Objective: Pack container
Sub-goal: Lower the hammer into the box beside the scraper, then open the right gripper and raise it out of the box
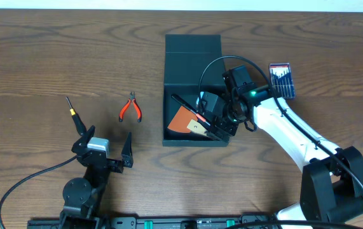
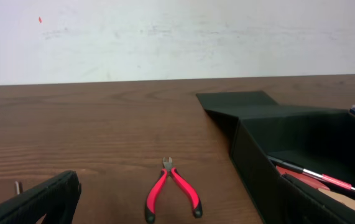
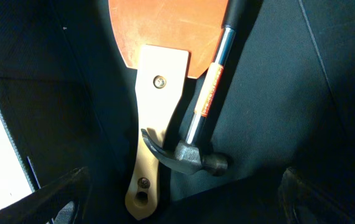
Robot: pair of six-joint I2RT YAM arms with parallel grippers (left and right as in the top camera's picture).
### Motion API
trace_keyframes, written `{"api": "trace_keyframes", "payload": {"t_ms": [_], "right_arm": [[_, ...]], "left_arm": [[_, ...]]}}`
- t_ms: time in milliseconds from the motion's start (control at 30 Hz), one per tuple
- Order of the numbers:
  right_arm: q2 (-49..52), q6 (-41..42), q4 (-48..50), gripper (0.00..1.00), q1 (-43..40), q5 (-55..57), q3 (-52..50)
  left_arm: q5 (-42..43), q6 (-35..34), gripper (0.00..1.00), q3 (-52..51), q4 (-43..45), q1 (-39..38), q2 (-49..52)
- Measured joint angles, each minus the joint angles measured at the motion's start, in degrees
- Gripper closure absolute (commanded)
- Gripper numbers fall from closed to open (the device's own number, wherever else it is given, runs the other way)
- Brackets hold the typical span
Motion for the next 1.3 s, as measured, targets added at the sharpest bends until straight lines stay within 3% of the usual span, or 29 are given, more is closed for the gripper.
{"api": "trace_keyframes", "payload": {"t_ms": [333,567,900,1300], "right_arm": [[0.0,4.2,3.4,0.04,0.0,0.2,0.0],[0.0,16.4,8.3,0.1,0.0,0.5,0.3],[0.1,29.4,5.4,0.11,-0.6,3.0,9.6],[0.1,37.1,0.2,0.06,-5.1,8.5,15.3]], "left_arm": [[0.0,0.0,0.01,0.0,0.0,0.0,0.0],[0.0,0.0,0.02,0.0,0.0,0.0,0.0],[0.0,0.0,0.01,0.0,0.0,0.0,0.0],[0.0,0.0,0.01,0.0,0.0,0.0,0.0]]}}
